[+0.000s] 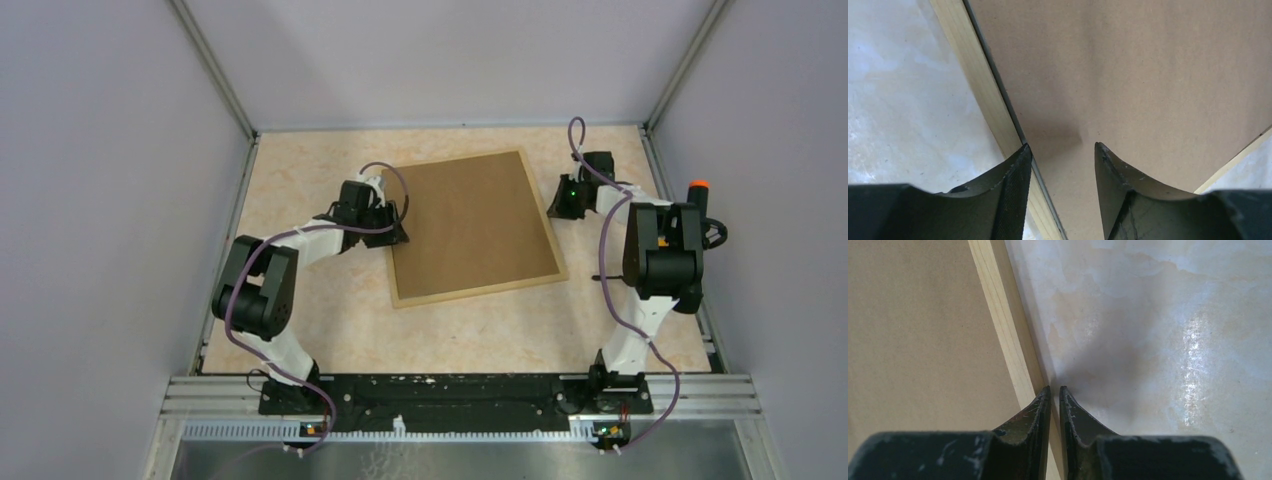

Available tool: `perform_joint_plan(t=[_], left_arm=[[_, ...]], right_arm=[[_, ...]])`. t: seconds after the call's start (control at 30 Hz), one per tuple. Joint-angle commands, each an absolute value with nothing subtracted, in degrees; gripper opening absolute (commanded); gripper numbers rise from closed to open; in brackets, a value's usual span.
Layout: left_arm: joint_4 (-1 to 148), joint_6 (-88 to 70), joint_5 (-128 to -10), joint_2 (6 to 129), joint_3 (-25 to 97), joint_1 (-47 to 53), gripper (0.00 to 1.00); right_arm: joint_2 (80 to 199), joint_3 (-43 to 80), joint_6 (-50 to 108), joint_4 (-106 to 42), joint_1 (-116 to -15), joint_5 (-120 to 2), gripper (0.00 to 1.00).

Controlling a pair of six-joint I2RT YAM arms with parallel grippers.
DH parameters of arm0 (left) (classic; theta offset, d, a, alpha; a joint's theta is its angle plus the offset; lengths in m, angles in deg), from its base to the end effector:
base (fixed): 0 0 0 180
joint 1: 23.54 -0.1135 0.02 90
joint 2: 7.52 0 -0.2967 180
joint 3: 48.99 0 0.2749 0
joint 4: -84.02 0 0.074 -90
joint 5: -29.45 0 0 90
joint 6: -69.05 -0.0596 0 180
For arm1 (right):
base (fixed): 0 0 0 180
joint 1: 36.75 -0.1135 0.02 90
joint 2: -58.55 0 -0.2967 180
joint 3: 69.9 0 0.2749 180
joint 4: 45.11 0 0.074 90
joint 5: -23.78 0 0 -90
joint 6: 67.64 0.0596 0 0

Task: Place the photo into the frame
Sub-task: Place the photo frame item in the photo frame.

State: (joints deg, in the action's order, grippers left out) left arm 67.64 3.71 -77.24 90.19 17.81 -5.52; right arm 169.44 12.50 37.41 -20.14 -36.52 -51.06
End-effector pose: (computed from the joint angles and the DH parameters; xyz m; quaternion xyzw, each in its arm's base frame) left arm 0.3604 -0.1352 0.1700 -0.0006 0.9230 -0.2570 0.2864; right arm 0.4458 0.0138 0.1539 0.0842 0.9384 0.1643 0.2920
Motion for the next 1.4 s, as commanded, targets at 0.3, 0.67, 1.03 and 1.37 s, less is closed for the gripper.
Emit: perform_joint_plan(t=[0.3,0.67,1.03,1.37], left_arm=[[57.16,-0.47,-67.69,85.95,23.55,-0.96,0.73],[49.55,1.78,-72.54,77.76,21.9,-0.96,0.88],[62.11,8.94,-85.89,82.4,12.96,-0.61,0.7],[58.22,5.47,-81.39,79.43,16.12,-0.77,0.86]], right_arm=[[171.48,12.9,37.75,-18.17,-38.39,-45.75,0.13],[172.14,13.23,37.82,-18.17,-38.39,-45.44,0.13],[172.33,13.57,37.5,-17.6,-38.77,-45.71,0.13],[172.12,13.61,37.47,-17.64,-38.74,-45.73,0.13]])
